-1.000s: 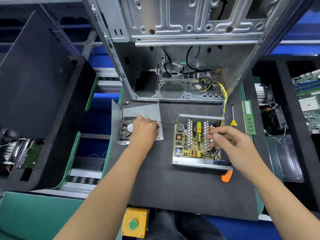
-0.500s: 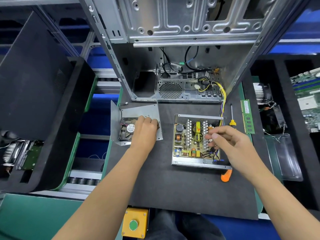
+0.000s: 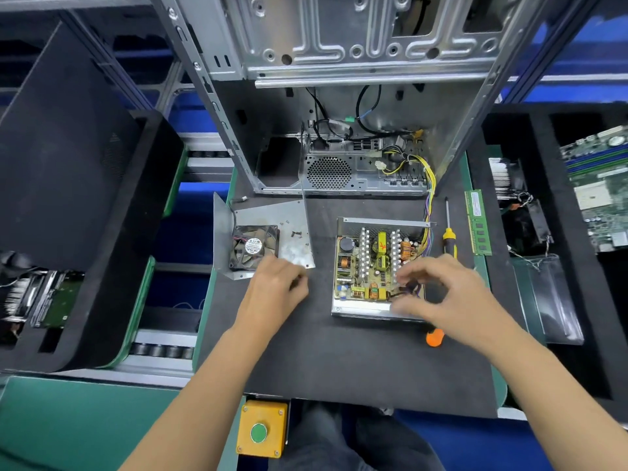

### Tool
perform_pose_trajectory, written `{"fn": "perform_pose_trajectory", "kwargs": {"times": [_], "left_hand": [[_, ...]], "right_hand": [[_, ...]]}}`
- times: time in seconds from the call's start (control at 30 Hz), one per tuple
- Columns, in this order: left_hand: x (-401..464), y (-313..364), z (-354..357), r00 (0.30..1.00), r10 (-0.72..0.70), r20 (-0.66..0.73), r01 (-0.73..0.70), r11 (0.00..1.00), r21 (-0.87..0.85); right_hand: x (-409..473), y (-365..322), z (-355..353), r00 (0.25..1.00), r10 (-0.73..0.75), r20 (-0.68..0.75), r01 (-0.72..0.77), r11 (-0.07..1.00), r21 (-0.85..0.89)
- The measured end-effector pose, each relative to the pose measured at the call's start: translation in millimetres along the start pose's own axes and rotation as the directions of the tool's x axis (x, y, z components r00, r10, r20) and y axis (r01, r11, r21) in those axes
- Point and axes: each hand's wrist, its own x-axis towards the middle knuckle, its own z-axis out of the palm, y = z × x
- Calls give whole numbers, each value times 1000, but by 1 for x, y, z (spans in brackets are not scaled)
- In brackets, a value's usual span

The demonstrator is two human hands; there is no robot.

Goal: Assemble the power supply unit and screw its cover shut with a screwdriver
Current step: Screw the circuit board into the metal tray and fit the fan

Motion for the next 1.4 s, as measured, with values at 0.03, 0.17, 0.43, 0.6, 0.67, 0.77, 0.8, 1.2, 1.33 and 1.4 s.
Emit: {"fn": "perform_pose_trajectory", "kwargs": {"times": [0.03,0.17,0.43,0.6,0.67,0.77,0.8,1.2,1.33,1.4], "left_hand": [[-11,2,2,999,24,29,-23,1000,-15],[-38,9,11,988,90,124,-84,995,-49],[-47,15,8,994,103,23,-101,993,-66],[-45,52,0,986,-72,149,116,942,-316],[-41,66,5,965,-70,252,159,921,-356],[-32,79,12,977,-63,205,146,895,-421],[-30,80,12,980,-63,187,142,883,-447],[36,124,19,756,157,636,-217,976,16],[41,121,25,737,158,657,-140,987,-80],[37,118,27,750,151,644,-122,988,-90]], "right_hand": [[-3,2,0,997,-27,72,36,992,-120],[-9,14,5,973,-146,180,214,863,-458],[-25,31,-1,989,-132,69,149,898,-415],[-31,40,-6,990,115,87,-74,924,-375],[-32,42,-4,989,136,50,-116,949,-294],[-34,42,0,990,142,13,-138,979,-150],[-35,41,1,988,152,7,-151,984,-99],[-30,42,-3,982,183,53,-185,983,18],[-28,43,-7,976,205,74,-207,978,15],[-28,43,-7,976,204,77,-206,978,22]]}}
